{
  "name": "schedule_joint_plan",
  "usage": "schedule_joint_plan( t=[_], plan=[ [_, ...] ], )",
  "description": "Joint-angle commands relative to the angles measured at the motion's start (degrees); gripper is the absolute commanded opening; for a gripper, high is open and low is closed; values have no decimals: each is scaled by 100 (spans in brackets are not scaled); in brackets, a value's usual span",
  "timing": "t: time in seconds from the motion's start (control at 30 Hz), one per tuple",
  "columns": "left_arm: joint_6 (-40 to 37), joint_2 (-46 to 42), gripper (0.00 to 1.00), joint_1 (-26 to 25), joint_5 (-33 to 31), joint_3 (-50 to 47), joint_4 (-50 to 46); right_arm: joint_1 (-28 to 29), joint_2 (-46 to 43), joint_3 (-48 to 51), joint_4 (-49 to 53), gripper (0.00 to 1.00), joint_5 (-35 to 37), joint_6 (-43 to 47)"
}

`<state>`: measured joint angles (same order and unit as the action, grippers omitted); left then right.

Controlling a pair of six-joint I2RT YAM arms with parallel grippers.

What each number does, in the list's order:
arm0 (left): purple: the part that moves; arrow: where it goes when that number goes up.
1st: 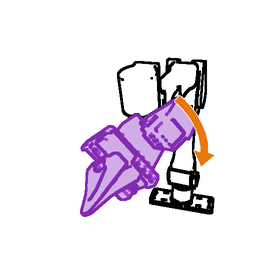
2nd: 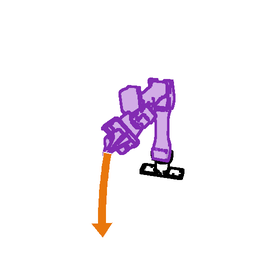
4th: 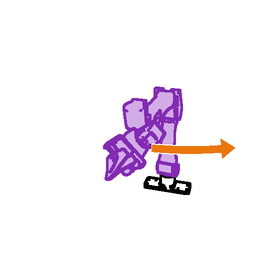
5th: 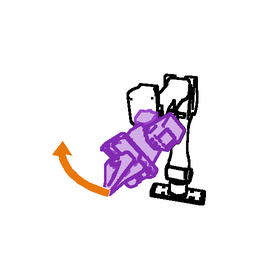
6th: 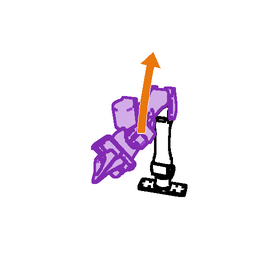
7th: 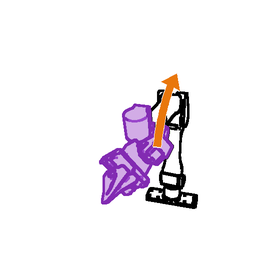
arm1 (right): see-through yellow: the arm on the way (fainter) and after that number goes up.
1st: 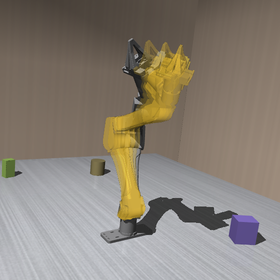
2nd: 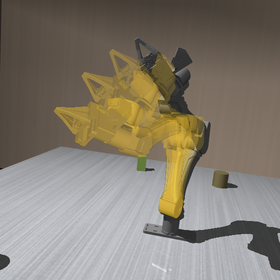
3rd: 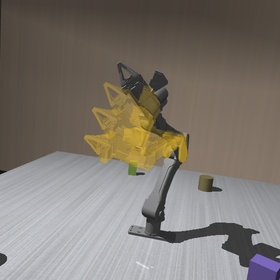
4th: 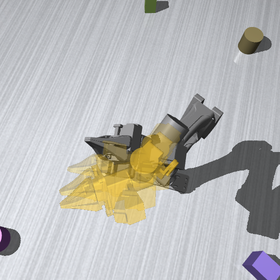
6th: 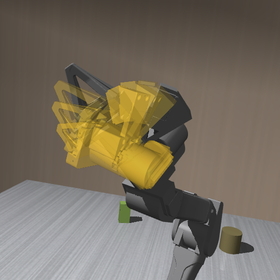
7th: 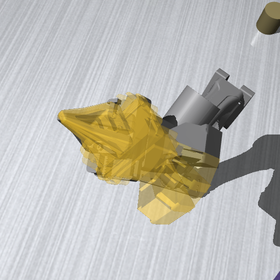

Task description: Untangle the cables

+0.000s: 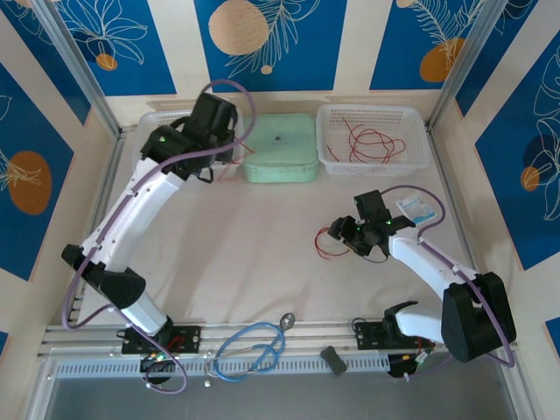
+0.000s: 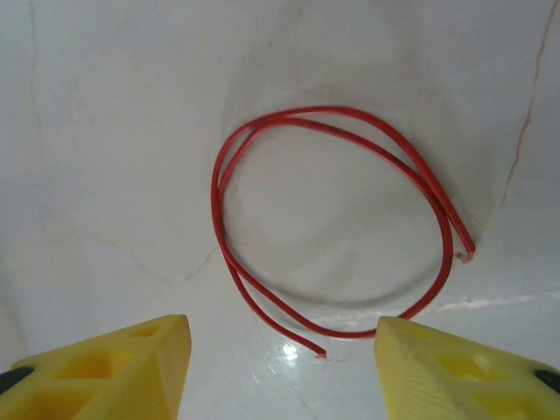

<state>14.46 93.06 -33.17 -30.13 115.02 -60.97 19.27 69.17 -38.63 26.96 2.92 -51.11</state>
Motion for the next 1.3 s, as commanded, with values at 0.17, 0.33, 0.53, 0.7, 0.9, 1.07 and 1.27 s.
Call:
schedule_joint_plan(
  t=[0.17,0.33,0.53,0.7,0.9,1.07,1.27],
  plan=[
    [-486,22,3,892,473,653,514,302,-97,154,216,58,183,-218],
    [-553,323,3,1415,673,1171,534,472,-70,170,247,58,248,-257],
    [-468,494,3,1523,1498,1398,662,464,-240,224,407,58,467,-229],
    [-232,577,2,1497,2606,1535,846,-53,-439,-250,360,59,-193,746],
    [-259,711,2,1420,3189,1722,791,696,-1181,-1525,-365,64,-1295,3974],
    [-332,818,2,1326,3487,1852,702,1832,-788,-2474,-1140,72,136,6621],
    [-416,846,2,1096,3623,1910,561,1826,832,-4091,-1602,72,866,8090]
  ],
)
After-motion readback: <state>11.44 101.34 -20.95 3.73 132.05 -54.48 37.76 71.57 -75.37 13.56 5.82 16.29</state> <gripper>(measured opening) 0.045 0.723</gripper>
